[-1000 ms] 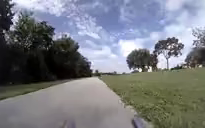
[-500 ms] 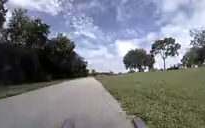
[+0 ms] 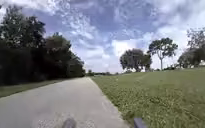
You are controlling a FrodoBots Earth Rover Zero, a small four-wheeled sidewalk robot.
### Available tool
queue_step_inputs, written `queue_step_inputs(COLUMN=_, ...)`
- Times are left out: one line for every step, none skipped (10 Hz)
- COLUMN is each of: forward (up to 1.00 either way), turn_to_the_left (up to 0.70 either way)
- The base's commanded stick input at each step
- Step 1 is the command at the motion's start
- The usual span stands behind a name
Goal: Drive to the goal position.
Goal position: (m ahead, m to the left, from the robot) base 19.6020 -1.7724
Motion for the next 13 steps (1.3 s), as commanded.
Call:
queue_step_inputs(forward=0.69, turn_to_the_left=0.28)
queue_step_inputs(forward=0.69, turn_to_the_left=0.27)
queue_step_inputs(forward=0.69, turn_to_the_left=0.25)
queue_step_inputs(forward=0.69, turn_to_the_left=0.21)
queue_step_inputs(forward=0.69, turn_to_the_left=0.14)
queue_step_inputs(forward=0.69, turn_to_the_left=0.09)
queue_step_inputs(forward=0.69, turn_to_the_left=0.04)
queue_step_inputs(forward=0.69, turn_to_the_left=0.03)
queue_step_inputs(forward=0.69, turn_to_the_left=0.03)
queue_step_inputs(forward=0.69, turn_to_the_left=0.03)
queue_step_inputs(forward=0.69, turn_to_the_left=0.03)
queue_step_inputs(forward=0.69, turn_to_the_left=0.03)
queue_step_inputs(forward=0.69, turn_to_the_left=0.03)
